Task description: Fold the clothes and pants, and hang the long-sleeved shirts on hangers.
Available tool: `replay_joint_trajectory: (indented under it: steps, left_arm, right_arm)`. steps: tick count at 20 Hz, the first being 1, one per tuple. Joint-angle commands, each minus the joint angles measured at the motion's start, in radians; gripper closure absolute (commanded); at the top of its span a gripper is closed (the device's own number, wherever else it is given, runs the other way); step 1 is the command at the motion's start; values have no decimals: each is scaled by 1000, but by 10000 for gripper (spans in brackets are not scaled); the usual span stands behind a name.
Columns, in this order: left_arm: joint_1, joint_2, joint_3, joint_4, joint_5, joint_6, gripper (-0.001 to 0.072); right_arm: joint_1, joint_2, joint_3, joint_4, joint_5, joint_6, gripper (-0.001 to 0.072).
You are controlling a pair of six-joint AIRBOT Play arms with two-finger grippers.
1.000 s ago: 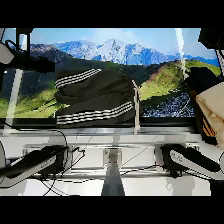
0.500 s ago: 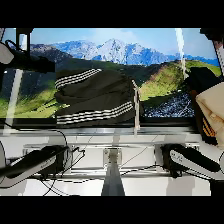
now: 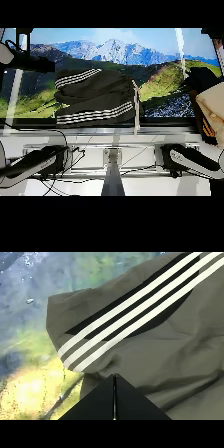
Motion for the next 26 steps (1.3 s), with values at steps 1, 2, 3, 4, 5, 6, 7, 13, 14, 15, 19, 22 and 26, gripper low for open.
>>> replay_joint_trajectory:
  steps: [1,2,3,4,5,6,7,13,14,15,19,22,26]
  left_arm:
    - [0,0,0,-11,-4,0,700]
    - [1,0,0,-11,-4,0,699]
    - [1,0,0,-10,-5,0,699]
    - [1,0,0,-11,-5,0,699]
    - [1,0,0,-11,-5,0,699]
    - [-1,0,0,-11,-5,0,699]
    - [-1,0,0,-11,-5,0,699]
    - [-1,-3,0,-11,6,1,690]
    - [-1,-7,0,-10,9,1,687]
    - [1,-13,0,-10,9,1,537]
    - [1,-42,0,-7,-2,1,221]
    - [5,-77,0,9,-2,12,263]
    - [73,-105,0,12,-32,51,262]
  right_arm:
    - [-96,-68,0,-59,123,-96,695]
    - [-140,-108,-3,-26,212,-116,695]
    - [-192,-145,-31,47,293,-147,695]
    - [-243,-170,-76,172,341,-179,695]
    - [-294,-189,-141,330,386,-230,695]
    - [-332,-198,-212,455,406,-263,694]
    - [-362,-200,-301,552,399,-281,694]
    - [-276,-200,-805,696,90,-340,257]
    - [-243,-200,-868,692,28,-364,257]
    - [-213,-202,-926,687,-35,-363,257]
    - [-148,-264,-1029,708,-97,-352,257]
    - [-122,-335,-1049,793,-100,-357,257]
    - [-75,-354,-1049,842,-165,-379,258]
